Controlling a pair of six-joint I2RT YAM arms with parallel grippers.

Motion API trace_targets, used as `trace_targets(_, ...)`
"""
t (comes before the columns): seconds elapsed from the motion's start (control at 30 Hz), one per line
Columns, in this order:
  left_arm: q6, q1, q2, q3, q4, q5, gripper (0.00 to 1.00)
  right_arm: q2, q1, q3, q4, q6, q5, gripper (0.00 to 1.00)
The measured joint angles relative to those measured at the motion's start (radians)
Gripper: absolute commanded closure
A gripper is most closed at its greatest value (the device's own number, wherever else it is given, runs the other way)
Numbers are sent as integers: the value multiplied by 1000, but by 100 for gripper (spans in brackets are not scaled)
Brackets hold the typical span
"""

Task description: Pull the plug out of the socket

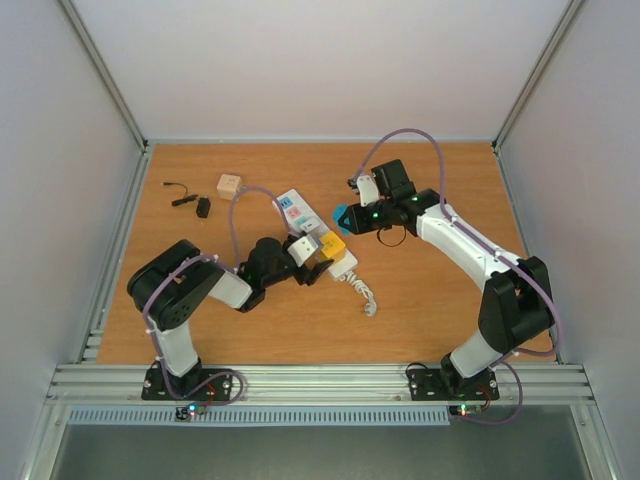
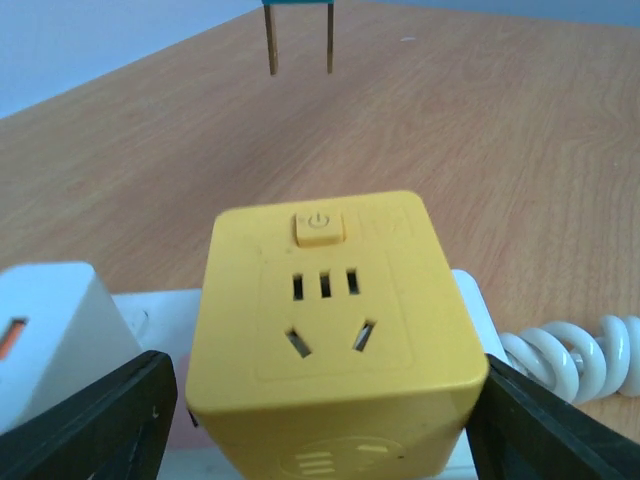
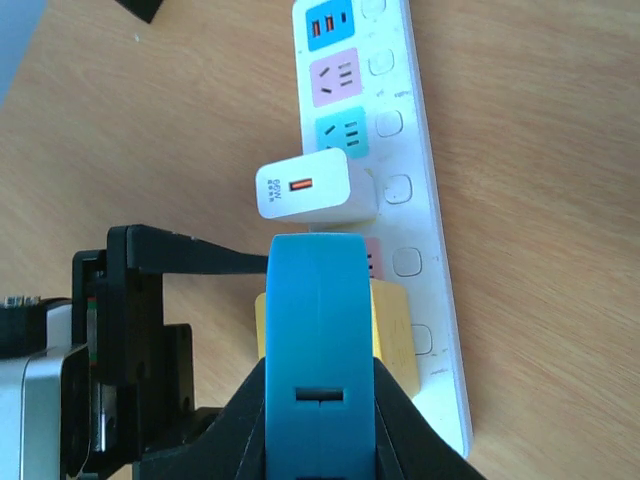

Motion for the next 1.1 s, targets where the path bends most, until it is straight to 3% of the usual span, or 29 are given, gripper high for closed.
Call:
trace_targets(0.23,2,2,-113,45,-127,21,1,-40,-53,24,-23,-2,-92,96)
trace_targets(0.33,3,2,-177,51,-176,39,1,-49,-64,41,-31,-7,-133,95)
trace_targets(0.5,19,11,-322,54,-312,113,10,-69,-69,51,-54,-32,-205,93)
trace_targets(0.87,89,157,-490,293,-983,552,19,-111,-69,85,-177,-217,-435,93)
trace_targets(1.1,182,161,-532,404,-1289,721,32,-114,-26,102,-253,-335,-506,93)
